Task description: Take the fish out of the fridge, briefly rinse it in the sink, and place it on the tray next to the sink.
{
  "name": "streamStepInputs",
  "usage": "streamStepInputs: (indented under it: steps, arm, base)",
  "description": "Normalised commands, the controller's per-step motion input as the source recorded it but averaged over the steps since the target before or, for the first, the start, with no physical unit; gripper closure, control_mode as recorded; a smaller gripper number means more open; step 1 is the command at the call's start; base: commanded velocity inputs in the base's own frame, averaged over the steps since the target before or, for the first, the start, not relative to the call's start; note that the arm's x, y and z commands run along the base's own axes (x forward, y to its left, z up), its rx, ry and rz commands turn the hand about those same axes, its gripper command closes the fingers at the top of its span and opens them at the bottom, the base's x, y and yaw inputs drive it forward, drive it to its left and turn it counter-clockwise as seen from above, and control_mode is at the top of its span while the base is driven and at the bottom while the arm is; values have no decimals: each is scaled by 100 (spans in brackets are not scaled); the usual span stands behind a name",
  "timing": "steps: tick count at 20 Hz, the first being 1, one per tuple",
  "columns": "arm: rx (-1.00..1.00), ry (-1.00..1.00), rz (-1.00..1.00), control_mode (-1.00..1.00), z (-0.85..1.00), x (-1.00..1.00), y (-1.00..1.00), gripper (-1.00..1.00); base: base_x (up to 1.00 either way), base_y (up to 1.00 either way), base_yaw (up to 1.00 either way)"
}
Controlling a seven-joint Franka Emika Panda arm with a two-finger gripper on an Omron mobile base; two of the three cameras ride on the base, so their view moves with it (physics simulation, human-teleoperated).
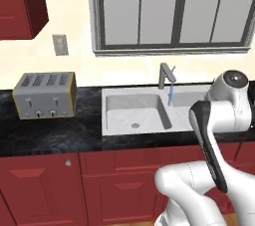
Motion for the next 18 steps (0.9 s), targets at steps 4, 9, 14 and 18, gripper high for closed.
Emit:
streamStepInputs:
  steps: [4,9,14,18]
  arm:
    - [0,0,0,100,0,0,0,100]
    - [0,0,0,100,0,0,0,100]
    - [0,0,0,100,0,0,0,100]
    - [0,0,0,100,0,0,0,100]
  base:
    - [-91,-91,0]
    - [-5,-100,-4]
    - [56,-100,0]
    - [79,-58,-4]
